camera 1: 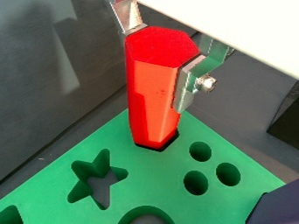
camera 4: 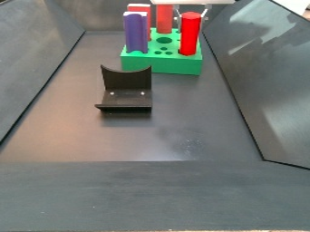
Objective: Pick up the hexagon object. Move up. Move to above the board. Insert the hexagon object.
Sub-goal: Insert the hexagon object.
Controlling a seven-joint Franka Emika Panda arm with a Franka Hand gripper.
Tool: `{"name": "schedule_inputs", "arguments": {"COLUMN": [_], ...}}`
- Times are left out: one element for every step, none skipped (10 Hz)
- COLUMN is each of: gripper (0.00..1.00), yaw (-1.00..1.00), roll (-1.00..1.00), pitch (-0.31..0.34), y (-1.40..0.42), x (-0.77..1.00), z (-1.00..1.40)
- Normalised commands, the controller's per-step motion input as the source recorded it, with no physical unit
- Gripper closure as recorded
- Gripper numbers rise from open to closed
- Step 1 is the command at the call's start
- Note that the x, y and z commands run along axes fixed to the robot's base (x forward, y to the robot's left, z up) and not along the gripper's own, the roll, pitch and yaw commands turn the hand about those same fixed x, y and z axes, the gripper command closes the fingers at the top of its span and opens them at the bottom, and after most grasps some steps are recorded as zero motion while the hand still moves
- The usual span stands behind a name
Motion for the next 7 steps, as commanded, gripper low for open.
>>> {"name": "schedule_inputs", "arguments": {"gripper": [1.0,1.0,1.0,1.0,1.0,1.0,1.0], "yaw": [-0.02,0.0,0.0,0.11,0.17,0.27,0.33], "roll": [-0.08,-0.08,0.0,0.0,0.02,0.07,0.08], "pitch": [-0.081,-0.084,-0.063,-0.036,-0.026,-0.014,-0.014], "y": [0.0,0.0,0.0,-0.07,-0.08,-0.11,-0.07], "x": [0.0,0.0,0.0,0.0,0.0,0.0,0.0], "z": [-0.12,-0.14,-0.21,-0.21,-0.25,-0.31,-0.31]}}
